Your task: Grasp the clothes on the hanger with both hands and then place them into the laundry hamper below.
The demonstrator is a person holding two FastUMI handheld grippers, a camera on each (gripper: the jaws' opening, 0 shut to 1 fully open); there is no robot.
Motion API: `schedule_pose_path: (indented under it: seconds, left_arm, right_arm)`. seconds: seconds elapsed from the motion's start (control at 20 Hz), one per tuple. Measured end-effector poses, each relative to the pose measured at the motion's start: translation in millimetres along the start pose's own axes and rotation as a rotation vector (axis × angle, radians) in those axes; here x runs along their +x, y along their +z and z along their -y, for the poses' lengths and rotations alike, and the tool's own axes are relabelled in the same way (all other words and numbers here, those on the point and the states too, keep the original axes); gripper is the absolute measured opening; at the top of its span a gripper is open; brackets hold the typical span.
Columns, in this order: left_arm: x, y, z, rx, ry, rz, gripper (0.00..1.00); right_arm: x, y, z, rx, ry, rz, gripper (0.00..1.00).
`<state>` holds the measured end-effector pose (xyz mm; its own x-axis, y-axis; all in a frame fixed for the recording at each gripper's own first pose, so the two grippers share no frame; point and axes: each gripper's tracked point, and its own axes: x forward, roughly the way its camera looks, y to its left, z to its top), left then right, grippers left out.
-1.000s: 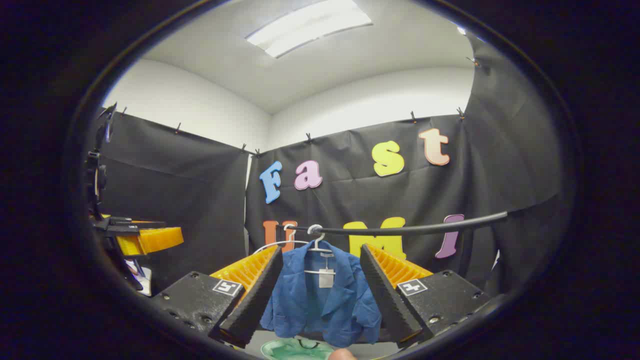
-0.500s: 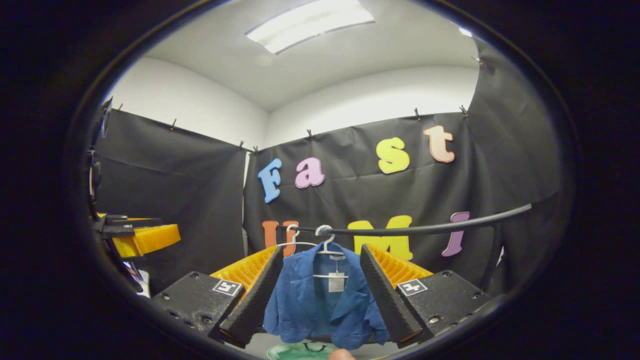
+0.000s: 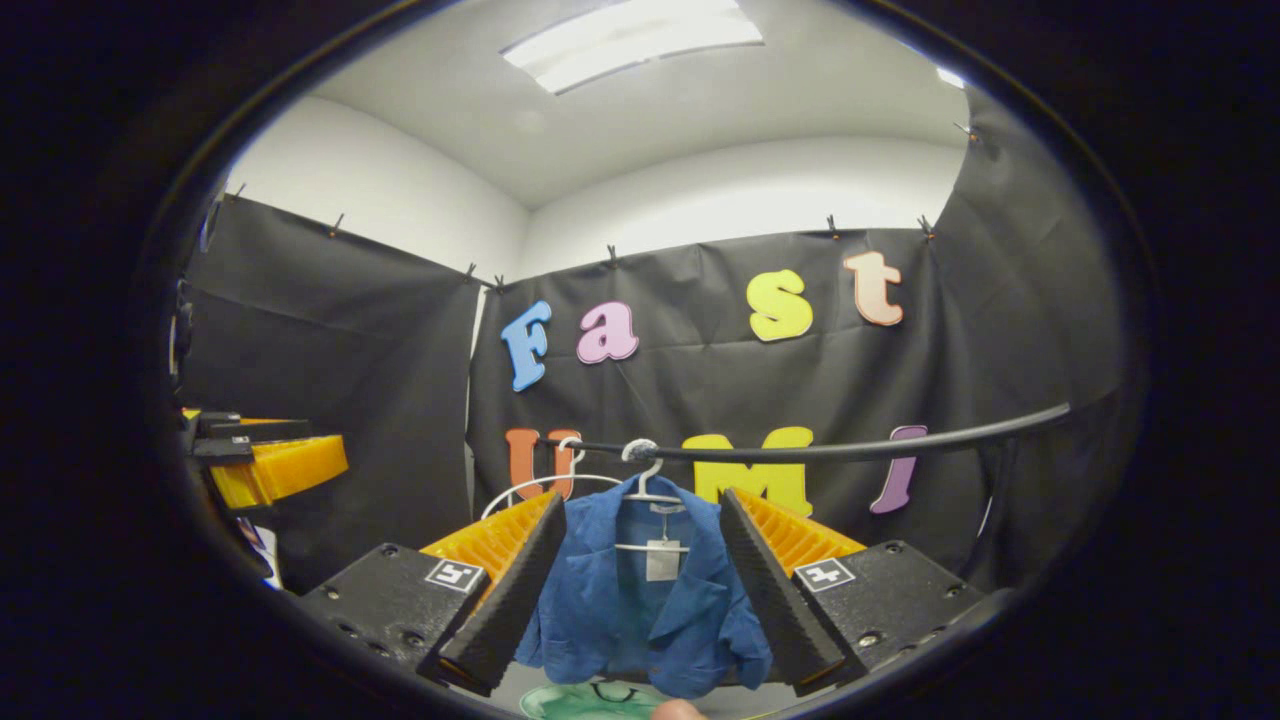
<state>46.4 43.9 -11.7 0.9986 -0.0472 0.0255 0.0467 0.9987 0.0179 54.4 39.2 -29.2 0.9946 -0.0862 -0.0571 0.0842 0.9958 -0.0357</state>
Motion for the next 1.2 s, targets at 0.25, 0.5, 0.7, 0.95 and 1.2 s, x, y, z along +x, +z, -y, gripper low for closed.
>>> schedule_pose_path:
  seconds: [0.25, 0.5, 0.7, 0.95, 1.2]
  left_arm:
    - [13, -17, 2, 0.021, -0.011, -0.031, 1.0]
    - [30, -39, -2, 0.017, -0.019, -0.057, 1.0]
    - [49, -58, -7, -0.009, -0.035, -0.075, 1.0]
    - [75, -95, -22, -0.015, -0.038, -0.118, 1.0]
    - [102, -146, -14, -0.054, -0.074, -0.197, 1.0]
  right_arm:
    - [16, -16, 0, 0.001, -0.022, -0.035, 0.98]
    - [25, -27, -1, -0.021, -0.067, -0.056, 0.98]
    - [44, -46, 7, -0.042, -0.127, -0.078, 0.98]
    - [60, -77, 9, -0.043, -0.211, -0.125, 0.98]
    - [76, -111, 17, -0.028, -0.29, -0.179, 0.99]
